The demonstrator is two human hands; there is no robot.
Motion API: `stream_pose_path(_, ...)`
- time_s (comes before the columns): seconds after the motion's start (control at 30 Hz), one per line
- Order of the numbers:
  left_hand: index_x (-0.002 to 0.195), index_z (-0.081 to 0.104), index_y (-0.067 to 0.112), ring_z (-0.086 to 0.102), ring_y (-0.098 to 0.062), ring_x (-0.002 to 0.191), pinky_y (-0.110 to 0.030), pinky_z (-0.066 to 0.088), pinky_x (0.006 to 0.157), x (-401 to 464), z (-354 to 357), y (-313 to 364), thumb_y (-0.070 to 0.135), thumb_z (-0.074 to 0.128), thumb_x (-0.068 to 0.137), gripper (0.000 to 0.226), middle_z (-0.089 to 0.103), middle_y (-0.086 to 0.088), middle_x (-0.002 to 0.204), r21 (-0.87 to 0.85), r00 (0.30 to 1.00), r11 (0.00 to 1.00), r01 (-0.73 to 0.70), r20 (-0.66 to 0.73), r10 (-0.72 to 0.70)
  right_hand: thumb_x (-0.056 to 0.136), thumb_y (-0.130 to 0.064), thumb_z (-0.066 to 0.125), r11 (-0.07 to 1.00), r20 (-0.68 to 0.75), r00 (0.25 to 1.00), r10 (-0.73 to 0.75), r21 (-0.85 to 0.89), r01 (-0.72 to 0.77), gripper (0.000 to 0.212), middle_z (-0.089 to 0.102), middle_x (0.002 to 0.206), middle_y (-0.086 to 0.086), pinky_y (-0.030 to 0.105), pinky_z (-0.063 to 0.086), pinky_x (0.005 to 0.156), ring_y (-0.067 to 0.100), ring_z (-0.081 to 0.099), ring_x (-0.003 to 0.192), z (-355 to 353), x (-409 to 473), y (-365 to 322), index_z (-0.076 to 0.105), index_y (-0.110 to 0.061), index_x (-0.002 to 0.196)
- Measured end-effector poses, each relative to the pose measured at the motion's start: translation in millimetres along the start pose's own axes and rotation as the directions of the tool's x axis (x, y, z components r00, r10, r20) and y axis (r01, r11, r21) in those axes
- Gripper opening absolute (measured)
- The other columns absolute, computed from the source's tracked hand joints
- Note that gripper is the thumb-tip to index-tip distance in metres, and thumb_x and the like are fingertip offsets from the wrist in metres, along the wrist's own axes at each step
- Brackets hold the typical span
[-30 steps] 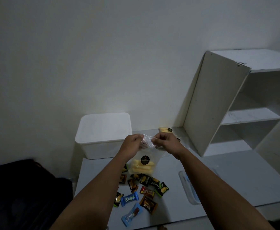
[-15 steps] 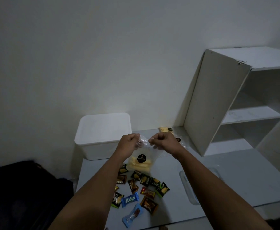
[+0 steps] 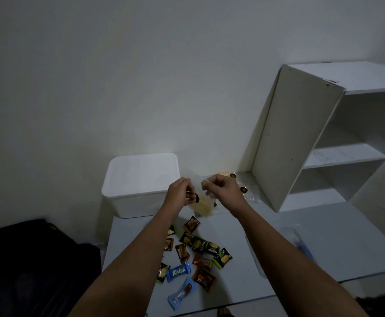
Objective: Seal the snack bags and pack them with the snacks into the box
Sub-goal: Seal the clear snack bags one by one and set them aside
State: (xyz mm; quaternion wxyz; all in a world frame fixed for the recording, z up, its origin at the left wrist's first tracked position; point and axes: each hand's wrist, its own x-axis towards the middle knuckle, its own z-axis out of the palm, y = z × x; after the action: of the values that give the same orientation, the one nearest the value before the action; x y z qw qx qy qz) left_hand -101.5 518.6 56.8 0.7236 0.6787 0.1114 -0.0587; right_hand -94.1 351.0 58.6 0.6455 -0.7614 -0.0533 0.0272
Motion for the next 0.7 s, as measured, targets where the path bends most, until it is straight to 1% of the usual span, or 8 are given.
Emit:
stream_pose_path(0.07, 0.074, 0.055, 0.006, 0.054, -0.023, 0.063, -0.036, 0.052, 0.07, -2, 2, 2, 0.005, 0.042, 0.094, 0.024, 0.056, -0.011, 0.071, -0.032, 1.0, 0.999, 0.01, 0.014, -0.01, 0.092, -0.014, 0.076, 0.998, 0.074, 0.997, -0.02, 0.053, 0.016, 0.013, 0.074, 0.085, 0.01, 0.021, 0.054, 0.063, 0.011, 0.069, 0.069, 4, -3, -5, 0.074, -0.002, 0.093)
stream_pose_path(0.13, 0.073, 0.057, 0.007, 0.056, -0.025, 0.069, -0.039, 0.055, 0.073, -3, 2, 1, 0.006, 0.043, 0.092, 0.024, 0.056, -0.01, 0.072, 0.008, 1.0, 1.0, -0.003, 0.031, 0.003, 0.091, -0.016, 0.077, 0.997, 0.128, 0.992, -0.009, 0.075, 0.0, 0.013, 0.073, 0.087, 0.009, 0.023, 0.054, 0.062, 0.014, 0.071, 0.076, 7, -5, -9, 0.073, -0.004, 0.094)
stream_pose_path(0.27, 0.099, 0.061, -0.004, 0.069, -0.027, 0.084, -0.043, 0.059, 0.08, -5, 3, -4, 0.022, 0.039, 0.102, 0.034, 0.07, -0.017, 0.09, 0.099, 0.996, 0.995, -0.019, 0.093, 0.01, 0.097, -0.026, 0.07, 0.994, 0.161, 0.986, 0.053, 0.083, -0.067, 0.017, 0.068, 0.074, -0.004, 0.027, 0.056, 0.067, 0.008, 0.065, 0.068, 14, -7, -14, 0.066, -0.015, 0.086)
stream_pose_path(0.33, 0.094, 0.06, -0.002, 0.069, -0.026, 0.082, -0.041, 0.059, 0.077, -7, 2, -4, 0.022, 0.039, 0.102, 0.033, 0.069, -0.013, 0.084, 0.104, 0.995, 0.994, -0.026, 0.095, 0.016, 0.101, -0.023, 0.064, 0.994, 0.161, 0.985, 0.068, 0.072, -0.08, 0.018, 0.064, 0.065, -0.009, 0.026, 0.056, 0.068, 0.005, 0.062, 0.062, 16, -8, -15, 0.064, -0.013, 0.086)
stream_pose_path(0.47, 0.072, 0.052, 0.009, 0.063, -0.024, 0.072, -0.046, 0.059, 0.081, -11, -2, -3, 0.022, 0.045, 0.101, 0.033, 0.059, -0.007, 0.068, 0.058, 0.996, 0.997, -0.046, 0.079, 0.041, 0.101, -0.01, 0.055, 0.995, 0.165, 0.982, 0.088, 0.032, -0.094, 0.018, 0.06, 0.059, -0.01, 0.02, 0.049, 0.058, 0.005, 0.057, 0.056, 17, -9, -16, 0.063, -0.01, 0.085)
stream_pose_path(0.57, 0.074, 0.053, 0.011, 0.065, -0.026, 0.073, -0.045, 0.061, 0.077, -13, -5, -2, 0.036, 0.054, 0.101, 0.038, 0.061, -0.015, 0.074, 0.111, 0.992, 0.986, -0.121, 0.053, 0.116, 0.1, -0.009, 0.057, 0.997, 0.186, 0.98, 0.077, 0.006, -0.08, 0.016, 0.062, 0.062, -0.007, 0.021, 0.049, 0.058, 0.005, 0.059, 0.057, 20, -11, -18, 0.064, -0.008, 0.086)
stream_pose_path(0.63, 0.078, 0.055, 0.01, 0.064, -0.028, 0.076, -0.046, 0.061, 0.076, -14, -8, 0, 0.028, 0.055, 0.101, 0.029, 0.06, -0.015, 0.077, 0.186, 0.986, 0.969, -0.164, 0.043, 0.159, 0.1, -0.01, 0.058, 0.997, 0.197, 0.977, 0.078, 0.013, -0.082, 0.015, 0.064, 0.065, -0.005, 0.024, 0.053, 0.062, 0.008, 0.063, 0.061, 23, -11, -18, 0.065, -0.007, 0.087)
stream_pose_path(0.7, 0.078, 0.053, 0.011, 0.062, -0.026, 0.076, -0.039, 0.061, 0.07, -14, -10, 1, 0.019, 0.049, 0.103, 0.026, 0.057, -0.012, 0.075, 0.228, 0.983, 0.956, -0.185, 0.052, 0.177, 0.098, -0.008, 0.059, 0.995, 0.198, 0.976, 0.09, 0.028, -0.097, 0.013, 0.065, 0.067, -0.001, 0.034, 0.056, 0.072, 0.013, 0.065, 0.066, 26, -9, -17, 0.067, -0.007, 0.088)
